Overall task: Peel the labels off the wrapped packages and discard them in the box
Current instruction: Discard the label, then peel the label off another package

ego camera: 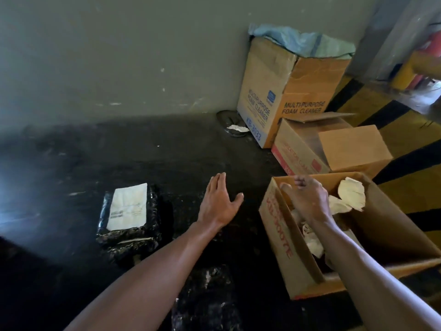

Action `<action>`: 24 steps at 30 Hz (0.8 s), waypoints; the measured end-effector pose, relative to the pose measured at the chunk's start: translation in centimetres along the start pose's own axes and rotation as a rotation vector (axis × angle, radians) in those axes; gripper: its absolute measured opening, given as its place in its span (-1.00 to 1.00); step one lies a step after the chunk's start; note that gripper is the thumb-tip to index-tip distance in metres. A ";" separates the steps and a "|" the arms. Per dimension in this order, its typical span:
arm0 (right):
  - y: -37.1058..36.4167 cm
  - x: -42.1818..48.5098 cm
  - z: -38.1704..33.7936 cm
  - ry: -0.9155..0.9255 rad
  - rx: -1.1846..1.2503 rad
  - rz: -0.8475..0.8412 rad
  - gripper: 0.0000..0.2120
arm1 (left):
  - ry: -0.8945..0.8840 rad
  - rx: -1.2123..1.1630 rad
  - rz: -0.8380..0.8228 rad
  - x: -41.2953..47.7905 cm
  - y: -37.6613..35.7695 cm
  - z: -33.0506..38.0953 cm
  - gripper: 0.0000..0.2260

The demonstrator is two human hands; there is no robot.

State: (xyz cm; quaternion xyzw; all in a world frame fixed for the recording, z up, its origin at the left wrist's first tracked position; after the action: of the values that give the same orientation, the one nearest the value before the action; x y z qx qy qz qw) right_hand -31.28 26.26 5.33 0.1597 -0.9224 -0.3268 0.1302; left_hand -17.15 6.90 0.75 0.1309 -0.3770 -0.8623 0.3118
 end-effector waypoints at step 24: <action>-23.4 -3.4 -9.6 -0.063 -0.131 -0.396 -0.35 | 0.313 -0.163 0.220 -2.7 11.4 -16.6 -0.26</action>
State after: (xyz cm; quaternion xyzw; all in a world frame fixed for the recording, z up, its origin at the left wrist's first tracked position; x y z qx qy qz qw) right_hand -19.95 4.91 -2.98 0.3188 -0.8533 -0.4102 0.0443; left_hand -2.42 -6.81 -2.22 0.1954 -0.2648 -0.8198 0.4686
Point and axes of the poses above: each hand's wrist, its own x-axis towards the middle knuckle, its own y-axis out of the back of the hand, z = x × y, the point moved 3 cm from there along x, towards the middle knuckle, and after that the axes turned 4 degrees about y, right-handed, at the moved point
